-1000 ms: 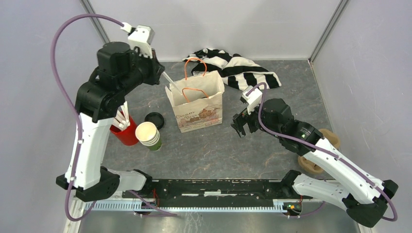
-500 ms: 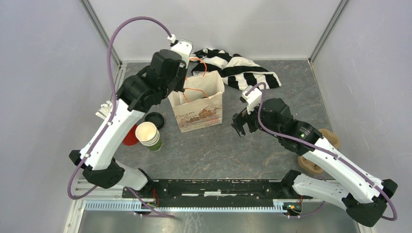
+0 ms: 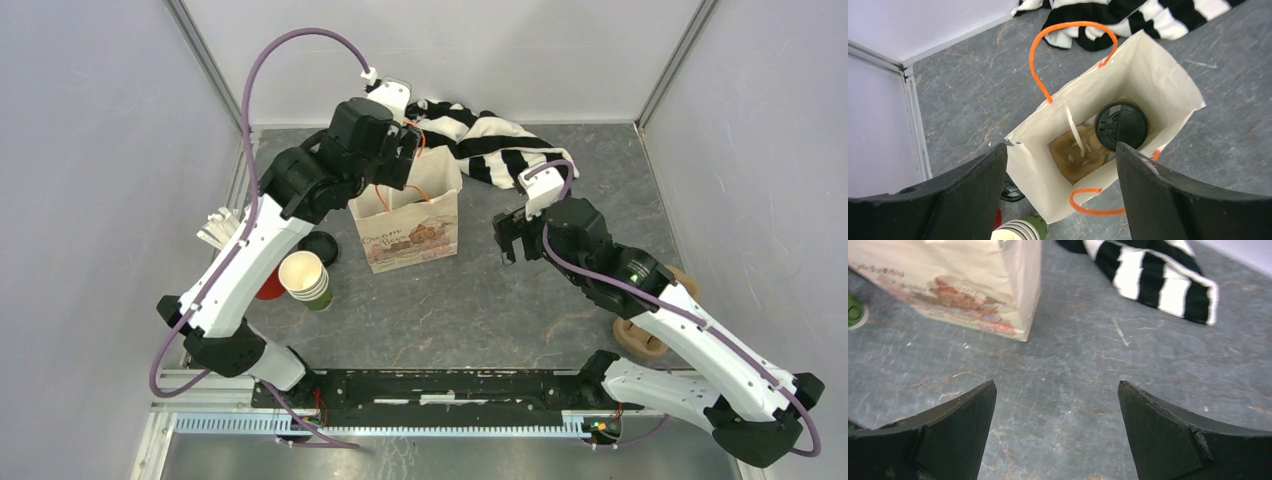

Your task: Pack the takeout coffee

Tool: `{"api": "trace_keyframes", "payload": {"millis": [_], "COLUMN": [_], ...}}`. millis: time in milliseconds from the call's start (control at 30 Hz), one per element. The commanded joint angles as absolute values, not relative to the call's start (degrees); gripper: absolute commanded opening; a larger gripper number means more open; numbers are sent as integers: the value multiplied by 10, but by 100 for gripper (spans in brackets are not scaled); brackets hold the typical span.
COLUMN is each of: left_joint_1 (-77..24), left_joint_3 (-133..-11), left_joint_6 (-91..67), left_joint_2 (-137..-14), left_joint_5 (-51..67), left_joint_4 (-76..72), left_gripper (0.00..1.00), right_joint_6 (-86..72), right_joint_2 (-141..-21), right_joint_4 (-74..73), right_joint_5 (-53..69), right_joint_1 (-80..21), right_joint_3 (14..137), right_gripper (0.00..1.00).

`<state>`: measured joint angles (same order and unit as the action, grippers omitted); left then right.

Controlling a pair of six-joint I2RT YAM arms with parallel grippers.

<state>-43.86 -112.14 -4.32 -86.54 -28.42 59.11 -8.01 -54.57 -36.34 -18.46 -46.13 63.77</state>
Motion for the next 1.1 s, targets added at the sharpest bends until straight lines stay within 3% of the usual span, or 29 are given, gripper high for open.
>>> {"api": "trace_keyframes", "payload": {"millis": [0, 233, 500, 833, 1067], "left_joint_1": [-440, -440, -440, -440, -440], "left_joint_3": [-1165, -1198, -1084, -1094, -1093], "left_joint_6": [-80, -126, -151, -134, -138], "left_joint_2": [-822, -780, -649, -609, -602], "left_joint_5": [-281, -250, -230, -268, -281], "left_joint_4": [585, 551, 372, 378, 393], "left_gripper": [87, 92, 100, 100, 100], "right_joint_6": [-78, -65, -26, -18, -21], "right_joint_2": [-516, -510, -512, -537, -547], "right_joint_4": [-369, -389, -382, -377, -389], "right_joint_5": [-288, -354, -414, -451, -394], "right_joint_1": [-464, -464, -465, -464, -464], "right_joint_3": [666, 704, 806, 915, 892], "right_gripper": [98, 98, 98, 98, 98]}}
